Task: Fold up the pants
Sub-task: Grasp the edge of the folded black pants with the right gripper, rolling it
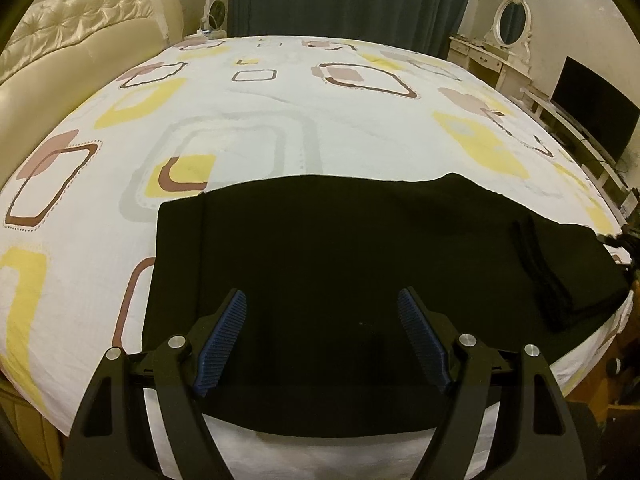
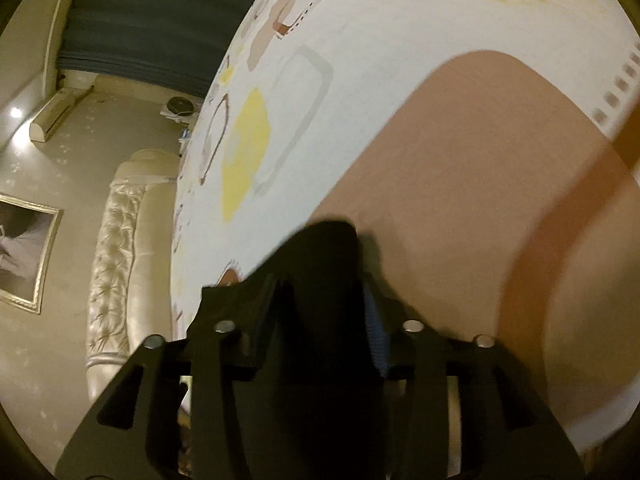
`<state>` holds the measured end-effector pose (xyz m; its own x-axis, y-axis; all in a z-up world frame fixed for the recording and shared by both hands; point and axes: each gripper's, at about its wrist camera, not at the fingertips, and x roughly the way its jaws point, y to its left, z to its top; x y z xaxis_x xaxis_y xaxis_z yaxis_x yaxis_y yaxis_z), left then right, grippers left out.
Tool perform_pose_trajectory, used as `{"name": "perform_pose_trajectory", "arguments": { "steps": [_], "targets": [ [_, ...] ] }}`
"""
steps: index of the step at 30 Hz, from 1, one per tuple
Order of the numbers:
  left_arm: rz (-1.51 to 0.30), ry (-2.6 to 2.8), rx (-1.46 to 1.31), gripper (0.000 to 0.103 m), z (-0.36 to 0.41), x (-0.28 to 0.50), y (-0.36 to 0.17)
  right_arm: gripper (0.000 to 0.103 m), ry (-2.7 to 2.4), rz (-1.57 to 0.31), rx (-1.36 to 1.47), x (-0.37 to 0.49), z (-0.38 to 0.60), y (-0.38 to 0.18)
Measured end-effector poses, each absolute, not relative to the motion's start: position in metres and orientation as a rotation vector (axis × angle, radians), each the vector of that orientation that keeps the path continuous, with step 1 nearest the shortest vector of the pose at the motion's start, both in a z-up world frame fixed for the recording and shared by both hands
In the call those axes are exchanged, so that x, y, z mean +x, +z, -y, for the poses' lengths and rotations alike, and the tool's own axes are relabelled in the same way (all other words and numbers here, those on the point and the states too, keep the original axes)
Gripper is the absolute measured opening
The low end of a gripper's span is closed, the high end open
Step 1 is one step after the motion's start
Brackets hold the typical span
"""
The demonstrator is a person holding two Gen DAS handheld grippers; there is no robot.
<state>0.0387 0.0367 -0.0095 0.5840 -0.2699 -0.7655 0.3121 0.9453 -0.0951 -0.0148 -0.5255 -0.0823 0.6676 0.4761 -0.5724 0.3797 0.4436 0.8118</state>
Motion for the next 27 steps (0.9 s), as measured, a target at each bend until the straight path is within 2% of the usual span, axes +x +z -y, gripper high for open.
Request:
{"name": "perform_pose_trajectory", "arguments": {
  "steps": [5, 9, 11, 14, 18, 22, 24, 27],
  "targets": [
    [-0.872, -0.348, 0.043, 0.077, -0.036, 0.039, -0.005, 0.054, 0.136, -0.888, 1.191, -0.063, 0.514, -0.085],
    [-0.870, -0.345, 0.050, 0.077, -0.036, 0.039, -0.004, 0.052, 0.162, -0.891, 1.206, -0.081, 0.503, -0.094],
    [-0.870, -0.344, 0.052, 0.077, -0.036, 0.040, -0.004, 0.028, 0.152, -0.907, 1.182, -0.084, 0.502, -0.098],
    [-0.863, -0.343, 0.058, 0.077, -0.036, 0.038, -0.004, 0.021, 0.098, -0.933, 1.137, -0.086, 0.500, -0.104],
    [-0.866, -0.347, 0.049, 0.077, -0.036, 0.040, -0.005, 0.021, 0.075, -0.931, 1.088, -0.086, 0.496, -0.101],
    [-0.882, -0.352, 0.040, 0.077, -0.039, 0.041, -0.008, 0.033, 0.053, -0.901, 1.101, -0.096, 0.499, -0.088],
    [-0.877, -0.346, 0.043, 0.077, -0.040, 0.041, -0.008, 0.035, -0.041, -0.885, 1.044, -0.104, 0.504, -0.070],
    [-0.880, -0.342, 0.024, 0.077, -0.043, 0.044, -0.008, 0.041, -0.109, -0.753, 1.027, -0.119, 0.506, -0.036]
  ]
}}
